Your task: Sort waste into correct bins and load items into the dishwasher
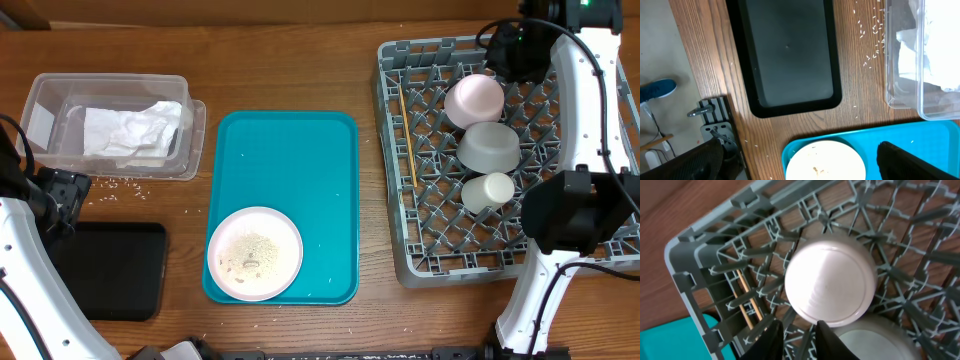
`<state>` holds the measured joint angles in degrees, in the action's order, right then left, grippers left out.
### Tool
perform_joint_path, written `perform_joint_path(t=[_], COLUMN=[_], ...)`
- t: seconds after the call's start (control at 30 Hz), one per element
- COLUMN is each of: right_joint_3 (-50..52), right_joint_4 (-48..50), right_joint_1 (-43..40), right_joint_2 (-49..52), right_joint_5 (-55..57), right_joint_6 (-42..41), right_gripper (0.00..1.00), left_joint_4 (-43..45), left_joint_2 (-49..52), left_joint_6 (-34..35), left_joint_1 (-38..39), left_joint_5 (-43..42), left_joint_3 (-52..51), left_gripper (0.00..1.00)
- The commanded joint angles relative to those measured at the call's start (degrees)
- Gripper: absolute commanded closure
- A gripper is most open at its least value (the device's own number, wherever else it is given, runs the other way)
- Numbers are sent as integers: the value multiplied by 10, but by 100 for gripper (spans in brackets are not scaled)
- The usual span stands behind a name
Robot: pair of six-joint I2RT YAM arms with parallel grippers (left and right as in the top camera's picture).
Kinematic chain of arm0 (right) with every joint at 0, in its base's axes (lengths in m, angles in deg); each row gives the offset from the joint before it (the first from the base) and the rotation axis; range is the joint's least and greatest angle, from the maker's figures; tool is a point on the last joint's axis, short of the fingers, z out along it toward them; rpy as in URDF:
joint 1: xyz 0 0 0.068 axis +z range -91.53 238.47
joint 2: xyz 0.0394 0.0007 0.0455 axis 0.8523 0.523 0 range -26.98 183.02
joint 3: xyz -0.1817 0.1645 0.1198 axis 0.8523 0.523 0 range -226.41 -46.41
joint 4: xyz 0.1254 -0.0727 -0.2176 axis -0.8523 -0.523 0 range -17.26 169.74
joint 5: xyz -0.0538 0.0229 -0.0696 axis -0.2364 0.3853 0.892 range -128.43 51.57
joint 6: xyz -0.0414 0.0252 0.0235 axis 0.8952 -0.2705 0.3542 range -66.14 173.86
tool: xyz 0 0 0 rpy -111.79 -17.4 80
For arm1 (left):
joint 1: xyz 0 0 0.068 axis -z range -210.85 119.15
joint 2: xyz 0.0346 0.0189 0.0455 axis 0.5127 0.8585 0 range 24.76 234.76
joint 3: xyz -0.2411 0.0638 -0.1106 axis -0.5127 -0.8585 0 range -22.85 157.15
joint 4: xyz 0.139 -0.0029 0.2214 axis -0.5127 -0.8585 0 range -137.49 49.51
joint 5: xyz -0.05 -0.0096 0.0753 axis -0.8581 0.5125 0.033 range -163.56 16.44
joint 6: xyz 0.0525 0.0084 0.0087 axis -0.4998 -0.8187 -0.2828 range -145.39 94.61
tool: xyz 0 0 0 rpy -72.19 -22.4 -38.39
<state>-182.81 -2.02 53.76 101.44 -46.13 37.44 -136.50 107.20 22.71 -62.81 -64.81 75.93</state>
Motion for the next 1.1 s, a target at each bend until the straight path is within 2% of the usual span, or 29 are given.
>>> perform_joint_path(t=[0.0,0.07,0.13,0.17,0.23,0.4,0.53,0.7,0.9,0.97,1.0,1.03,1.07], right_joint_3=[5,5,7,23,43,139,181,186,152,148,148,148,148], right_joint_4=[-39,-90,-153,-153,-153,-153,-153,-148,-146,-137,-125,-102,-87], right_joint_1=[5,4,4,5,5,4,4,4,4,4,4,5,5], right_joint_2=[-5,-5,-5,-9,-10,-10,-10,-19,-96,-115,-123,-128,-128], right_joint_5=[1,2,24,25,34,82,82,81,81,81,80,74,66], right_joint_6=[-1,-1,-1,14,14,-14,-14,-19,-31,-31,-31,-31,-31], right_gripper=[86,92,92,84,83,96,96,96,95,86,78,64,60], left_joint_4=[1,1,1,1,1,1,1,0,1,1,1,0,1], left_joint_2=[1,1,1,1,1,1,1,1,1,1,1,1,1], left_joint_6=[8,8,8,8,8,8,8,8,8,8,8,8,8], left_joint_1=[2,2,2,2,2,2,2,2,1,1,1,1,1], left_joint_5=[2,2,2,2,2,2,2,2,2,2,2,2,2], left_joint_3=[7,7,7,7,7,7,7,7,7,7,7,7,7], left_gripper=[0,0,0,0,0,0,0,0,0,0,0,0,0])
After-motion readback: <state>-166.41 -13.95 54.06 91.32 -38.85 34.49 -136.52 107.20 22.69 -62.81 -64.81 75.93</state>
